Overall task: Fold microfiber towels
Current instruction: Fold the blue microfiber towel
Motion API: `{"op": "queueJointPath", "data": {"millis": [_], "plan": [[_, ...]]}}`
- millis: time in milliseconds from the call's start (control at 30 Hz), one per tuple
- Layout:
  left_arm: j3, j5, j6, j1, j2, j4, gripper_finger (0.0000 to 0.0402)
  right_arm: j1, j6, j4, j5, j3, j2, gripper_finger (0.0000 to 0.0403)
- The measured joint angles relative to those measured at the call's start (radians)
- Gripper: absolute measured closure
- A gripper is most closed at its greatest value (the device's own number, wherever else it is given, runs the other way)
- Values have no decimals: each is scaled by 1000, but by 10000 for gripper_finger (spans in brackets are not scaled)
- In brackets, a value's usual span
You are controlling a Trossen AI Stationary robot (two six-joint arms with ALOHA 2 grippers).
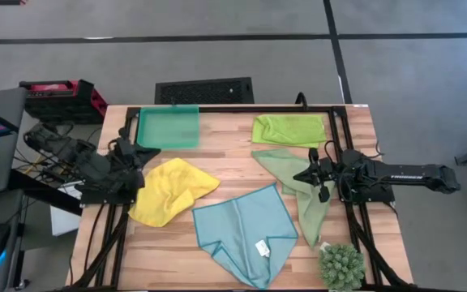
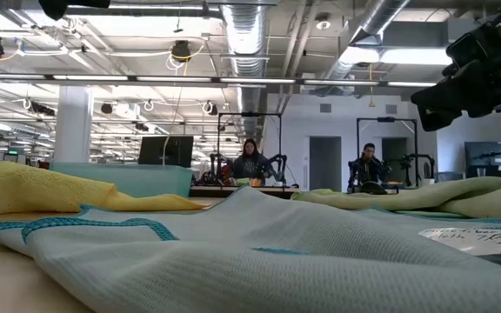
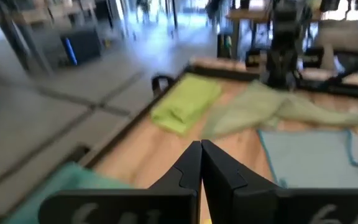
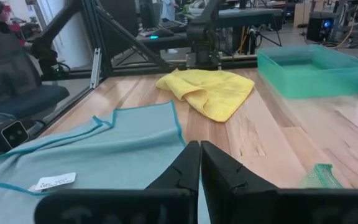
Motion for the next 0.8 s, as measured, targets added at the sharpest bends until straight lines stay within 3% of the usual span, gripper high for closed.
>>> {"op": "queueJointPath", "data": {"millis": [100, 200, 300, 600, 800], "plan": [[89, 158, -124, 1, 122, -140, 401, 0, 0, 0, 0, 0, 0, 365], [148, 336, -181, 11, 238, -207, 401, -4, 0, 0, 25, 0, 0, 365], [176, 449, -216, 20, 328, -224, 401, -14, 0, 0, 69, 0, 0, 365], [197, 620, -317, 80, 469, -235, 400, -33, 0, 0, 79, 0, 0, 365], [197, 701, -399, 143, 493, -236, 369, -32, 0, 2, 79, 0, 0, 365]]}}
